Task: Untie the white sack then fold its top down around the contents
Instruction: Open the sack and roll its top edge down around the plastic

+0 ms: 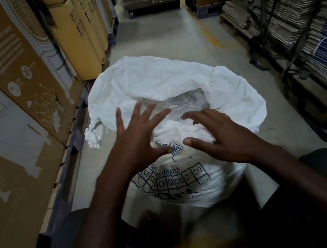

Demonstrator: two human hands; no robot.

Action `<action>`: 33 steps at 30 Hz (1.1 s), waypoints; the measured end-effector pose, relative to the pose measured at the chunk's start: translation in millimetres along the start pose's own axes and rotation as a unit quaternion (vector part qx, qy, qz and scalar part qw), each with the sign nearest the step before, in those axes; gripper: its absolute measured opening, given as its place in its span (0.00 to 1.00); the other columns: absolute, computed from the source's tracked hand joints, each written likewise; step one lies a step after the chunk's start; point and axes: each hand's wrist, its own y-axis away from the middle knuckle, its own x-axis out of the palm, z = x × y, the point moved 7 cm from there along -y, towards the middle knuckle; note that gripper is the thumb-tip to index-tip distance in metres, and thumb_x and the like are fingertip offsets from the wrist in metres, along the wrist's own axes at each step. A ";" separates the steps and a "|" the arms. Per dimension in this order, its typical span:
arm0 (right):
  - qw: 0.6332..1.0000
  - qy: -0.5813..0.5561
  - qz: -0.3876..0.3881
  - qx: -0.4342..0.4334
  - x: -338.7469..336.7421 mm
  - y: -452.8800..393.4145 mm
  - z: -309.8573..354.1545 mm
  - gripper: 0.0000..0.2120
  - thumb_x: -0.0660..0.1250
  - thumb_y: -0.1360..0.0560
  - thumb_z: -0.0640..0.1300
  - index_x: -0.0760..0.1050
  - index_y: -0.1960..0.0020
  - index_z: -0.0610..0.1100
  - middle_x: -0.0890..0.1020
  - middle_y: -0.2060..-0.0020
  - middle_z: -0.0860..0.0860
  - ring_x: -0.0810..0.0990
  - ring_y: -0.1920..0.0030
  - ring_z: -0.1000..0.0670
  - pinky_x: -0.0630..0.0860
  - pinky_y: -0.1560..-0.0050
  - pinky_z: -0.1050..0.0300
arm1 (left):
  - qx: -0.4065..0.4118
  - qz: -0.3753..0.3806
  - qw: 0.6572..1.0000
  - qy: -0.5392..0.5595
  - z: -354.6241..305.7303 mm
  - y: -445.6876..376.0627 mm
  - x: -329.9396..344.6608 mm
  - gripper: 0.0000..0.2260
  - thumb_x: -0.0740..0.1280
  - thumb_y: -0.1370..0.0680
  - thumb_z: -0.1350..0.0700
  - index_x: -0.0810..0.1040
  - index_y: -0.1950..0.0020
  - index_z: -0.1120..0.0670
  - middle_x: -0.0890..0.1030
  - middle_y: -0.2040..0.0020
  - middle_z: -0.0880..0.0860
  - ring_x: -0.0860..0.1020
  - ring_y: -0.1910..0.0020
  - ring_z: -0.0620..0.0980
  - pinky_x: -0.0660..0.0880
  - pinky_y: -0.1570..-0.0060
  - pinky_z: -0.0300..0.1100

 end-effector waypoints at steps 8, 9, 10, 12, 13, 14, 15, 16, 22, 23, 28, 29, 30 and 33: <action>0.997 -0.041 -0.034 0.055 -6.3 -22.5 -9.5 0.28 0.74 0.24 0.49 0.73 0.25 0.54 0.83 0.36 0.52 0.81 0.36 0.51 0.75 0.38 0.58 | -0.022 -0.159 0.987 0.026 4.7 -12.4 3.6 0.18 0.68 0.19 0.59 0.82 0.31 0.43 0.85 0.42 0.48 0.81 0.42 0.57 0.78 0.40 0.53; 0.997 -0.020 -0.073 0.032 -14.2 -25.6 -1.5 0.24 0.72 0.24 0.44 0.77 0.30 0.54 0.86 0.42 0.53 0.83 0.41 0.51 0.77 0.43 0.58 | -0.034 -0.173 0.984 0.034 1.9 -11.8 0.8 0.17 0.64 0.18 0.58 0.81 0.32 0.45 0.83 0.46 0.50 0.80 0.46 0.58 0.79 0.49 0.54; 0.994 0.012 -0.107 0.011 -19.5 -27.9 6.0 0.22 0.71 0.26 0.40 0.80 0.33 0.54 0.86 0.47 0.53 0.83 0.47 0.50 0.77 0.48 0.56 | -0.043 -0.179 0.982 0.052 1.2 -11.2 -0.6 0.17 0.60 0.18 0.57 0.80 0.32 0.46 0.80 0.48 0.52 0.78 0.48 0.58 0.79 0.52 0.56; 0.983 0.094 -0.157 -0.018 -21.4 -32.1 13.9 0.24 0.70 0.29 0.35 0.81 0.36 0.52 0.81 0.55 0.51 0.79 0.55 0.46 0.74 0.54 0.53 | -0.043 -0.155 0.983 0.090 2.0 -10.1 0.5 0.21 0.57 0.18 0.53 0.77 0.26 0.47 0.76 0.45 0.52 0.75 0.45 0.56 0.76 0.43 0.59; 0.976 0.124 -0.176 -0.028 -19.5 -34.1 13.2 0.25 0.71 0.30 0.33 0.82 0.36 0.51 0.78 0.56 0.50 0.77 0.57 0.45 0.74 0.55 0.51 | -0.036 -0.127 0.986 0.104 2.1 -8.1 3.5 0.23 0.58 0.18 0.50 0.74 0.22 0.46 0.74 0.42 0.51 0.73 0.42 0.53 0.73 0.34 0.59; 0.971 0.142 -0.191 -0.034 -17.1 -35.5 11.3 0.27 0.71 0.31 0.31 0.81 0.36 0.50 0.76 0.57 0.49 0.75 0.59 0.45 0.74 0.57 0.50 | -0.027 -0.096 0.988 0.118 0.4 -4.9 7.3 0.25 0.60 0.17 0.44 0.70 0.19 0.45 0.72 0.39 0.50 0.71 0.38 0.50 0.66 0.24 0.60; 0.967 0.150 -0.201 -0.039 -14.3 -36.3 8.3 0.27 0.70 0.32 0.29 0.81 0.37 0.49 0.74 0.58 0.48 0.73 0.60 0.45 0.74 0.58 0.48 | -0.024 -0.061 0.988 0.137 -1.2 -2.0 12.5 0.27 0.60 0.17 0.38 0.68 0.18 0.43 0.70 0.35 0.48 0.70 0.34 0.47 0.57 0.17 0.60; 0.964 0.154 -0.211 -0.045 -11.5 -36.1 6.3 0.27 0.70 0.33 0.29 0.81 0.37 0.49 0.73 0.58 0.48 0.72 0.60 0.45 0.73 0.58 0.47 | -0.023 -0.033 0.986 0.160 -3.5 0.5 17.9 0.29 0.58 0.17 0.32 0.66 0.17 0.42 0.69 0.31 0.47 0.69 0.29 0.46 0.48 0.14 0.60; 0.985 0.101 -0.130 -0.060 12.0 -30.5 -7.8 0.29 0.75 0.29 0.40 0.74 0.29 0.50 0.70 0.52 0.52 0.71 0.53 0.50 0.74 0.48 0.48 | -0.012 -0.013 0.986 0.168 1.1 -6.0 31.2 0.10 0.68 0.15 0.43 0.74 0.36 0.44 0.78 0.44 0.39 0.77 0.39 0.44 0.42 0.14 0.59; 0.992 0.075 -0.084 -0.066 15.6 -30.0 -11.2 0.32 0.76 0.27 0.47 0.72 0.26 0.52 0.70 0.48 0.53 0.72 0.51 0.52 0.74 0.45 0.49 | -0.009 -0.010 0.986 0.166 2.4 -8.6 32.0 0.08 0.71 0.16 0.46 0.74 0.40 0.44 0.79 0.49 0.40 0.79 0.44 0.45 0.43 0.13 0.57; 0.996 -0.042 0.070 -0.045 19.4 -21.9 -40.3 0.42 0.78 0.30 0.64 0.68 0.21 0.56 0.69 0.32 0.57 0.72 0.34 0.55 0.73 0.35 0.58 | -0.001 -0.047 0.983 0.177 3.2 -12.5 21.9 0.08 0.74 0.18 0.56 0.75 0.46 0.47 0.81 0.50 0.45 0.78 0.48 0.49 0.75 0.33 0.57; 0.997 0.006 0.068 -0.036 18.8 -21.8 -47.3 0.41 0.78 0.31 0.64 0.68 0.22 0.57 0.69 0.28 0.56 0.69 0.31 0.53 0.71 0.33 0.54 | -0.007 -0.057 0.983 0.175 1.5 -12.5 19.1 0.09 0.73 0.18 0.57 0.75 0.46 0.46 0.82 0.48 0.45 0.79 0.46 0.51 0.78 0.42 0.58; 0.995 0.066 0.066 -0.028 18.3 -22.0 -53.0 0.40 0.77 0.31 0.64 0.68 0.23 0.58 0.69 0.26 0.55 0.67 0.28 0.51 0.69 0.32 0.49 | -0.010 -0.061 0.984 0.167 -1.5 -12.6 17.0 0.10 0.72 0.18 0.58 0.74 0.46 0.45 0.83 0.45 0.46 0.79 0.45 0.52 0.79 0.47 0.58; 0.990 0.127 0.052 -0.019 16.9 -23.7 -54.6 0.31 0.77 0.29 0.53 0.71 0.29 0.57 0.76 0.30 0.54 0.73 0.31 0.47 0.69 0.36 0.49 | 0.014 -0.064 0.988 0.139 -14.3 -13.2 16.1 0.13 0.70 0.23 0.63 0.71 0.48 0.47 0.85 0.41 0.46 0.81 0.46 0.54 0.79 0.52 0.56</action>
